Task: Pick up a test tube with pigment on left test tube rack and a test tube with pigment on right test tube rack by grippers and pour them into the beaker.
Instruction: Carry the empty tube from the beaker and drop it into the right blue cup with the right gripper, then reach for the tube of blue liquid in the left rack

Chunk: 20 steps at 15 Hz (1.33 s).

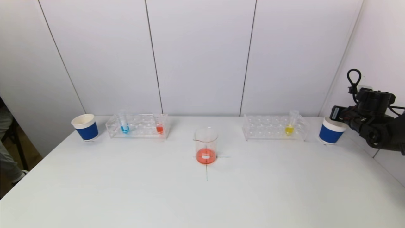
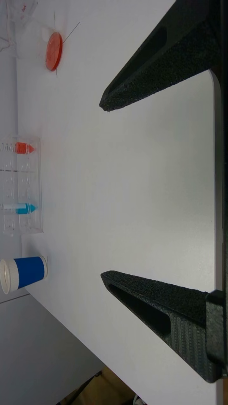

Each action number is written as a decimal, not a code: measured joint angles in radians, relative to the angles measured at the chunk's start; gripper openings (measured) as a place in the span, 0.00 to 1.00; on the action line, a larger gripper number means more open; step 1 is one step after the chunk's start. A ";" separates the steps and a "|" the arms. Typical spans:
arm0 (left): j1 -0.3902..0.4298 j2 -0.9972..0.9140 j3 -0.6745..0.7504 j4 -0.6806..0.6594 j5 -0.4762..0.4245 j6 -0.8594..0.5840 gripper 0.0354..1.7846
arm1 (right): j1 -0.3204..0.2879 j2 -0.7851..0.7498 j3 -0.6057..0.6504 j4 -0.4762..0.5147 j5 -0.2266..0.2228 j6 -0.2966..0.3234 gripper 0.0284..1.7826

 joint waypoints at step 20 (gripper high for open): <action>0.000 0.000 0.000 0.000 0.000 -0.001 0.99 | 0.245 -0.425 0.299 0.000 0.001 0.029 0.99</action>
